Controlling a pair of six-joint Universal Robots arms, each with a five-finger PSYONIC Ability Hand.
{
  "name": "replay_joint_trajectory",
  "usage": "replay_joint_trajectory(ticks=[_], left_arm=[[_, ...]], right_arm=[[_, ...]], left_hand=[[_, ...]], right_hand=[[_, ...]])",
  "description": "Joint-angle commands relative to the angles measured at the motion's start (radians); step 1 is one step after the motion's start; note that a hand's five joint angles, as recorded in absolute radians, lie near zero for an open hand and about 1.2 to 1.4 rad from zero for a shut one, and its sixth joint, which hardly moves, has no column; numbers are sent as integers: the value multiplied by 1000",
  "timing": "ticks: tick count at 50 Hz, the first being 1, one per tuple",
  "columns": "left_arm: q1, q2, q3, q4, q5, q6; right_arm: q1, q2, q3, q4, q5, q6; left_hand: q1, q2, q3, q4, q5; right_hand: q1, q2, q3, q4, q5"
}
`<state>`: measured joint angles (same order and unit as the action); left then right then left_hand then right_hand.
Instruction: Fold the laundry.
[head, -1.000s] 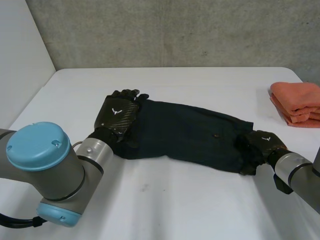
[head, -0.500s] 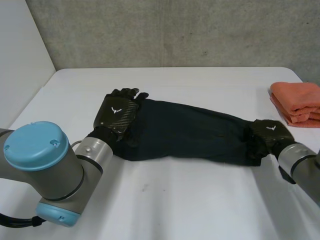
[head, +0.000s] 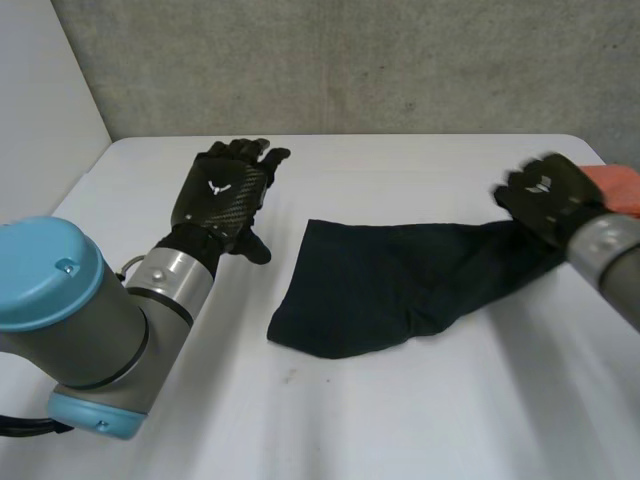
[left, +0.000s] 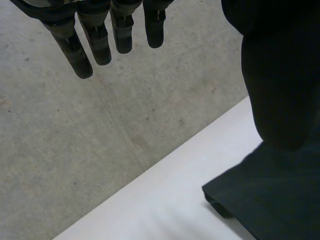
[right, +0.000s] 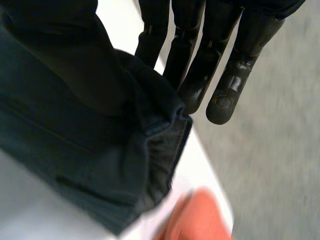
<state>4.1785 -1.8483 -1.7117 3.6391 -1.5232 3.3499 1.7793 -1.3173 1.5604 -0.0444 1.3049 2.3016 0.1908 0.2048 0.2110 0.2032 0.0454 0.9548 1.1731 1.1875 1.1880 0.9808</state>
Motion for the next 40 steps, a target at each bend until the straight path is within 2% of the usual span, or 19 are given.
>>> replay_joint_trajectory(ticks=[1,2,6,13,16,17,18,22,27,34,40], left_arm=[[34,1,38,4,-2,-1],[40,1,40,4,-2,-1],[61,0,52,6,-3,-1],[71,-12,81,7,-25,-3],[84,-19,99,7,-35,-4],[89,-22,107,7,-35,-4],[91,-28,115,7,-35,-6],[91,-69,165,6,-35,-32],[75,-123,240,0,-35,-79],[31,-157,306,-4,-28,-150],[-23,-207,352,-86,-20,-168]], right_arm=[[348,176,-247,5,-21,-68],[418,225,-296,8,-30,-100],[512,344,-387,52,-61,-142],[542,472,-488,126,-119,-114],[543,480,-522,123,-121,-32],[543,480,-533,123,-116,1],[536,475,-552,121,-102,74],[529,454,-574,121,-27,292],[477,377,-545,129,43,536],[359,248,-429,136,63,815],[278,213,-396,202,89,886]], left_hand=[[-16,-30,-36,-29,-45],[-15,-29,-36,-28,-45],[-15,-29,-36,-28,-45],[-16,-30,-36,-29,-45],[-16,-30,-36,-29,-45],[-15,-29,-36,-28,-45],[-16,-30,-36,-29,-45],[-15,-29,-36,-28,-45],[-10,-24,-30,-22,-39],[8,-6,-12,-4,-21],[11,-3,-9,-1,-18]], right_hand=[[441,223,209,208,241],[441,223,209,208,241],[441,223,209,208,241],[441,223,209,208,241],[373,154,140,140,172],[183,-35,-50,-50,-17],[-188,-406,-421,-421,-388],[-693,-911,-925,-926,-893],[-780,-999,-1013,-1013,-981],[-780,-999,-1013,-1013,-981],[-780,-999,-1013,-1013,-981]])
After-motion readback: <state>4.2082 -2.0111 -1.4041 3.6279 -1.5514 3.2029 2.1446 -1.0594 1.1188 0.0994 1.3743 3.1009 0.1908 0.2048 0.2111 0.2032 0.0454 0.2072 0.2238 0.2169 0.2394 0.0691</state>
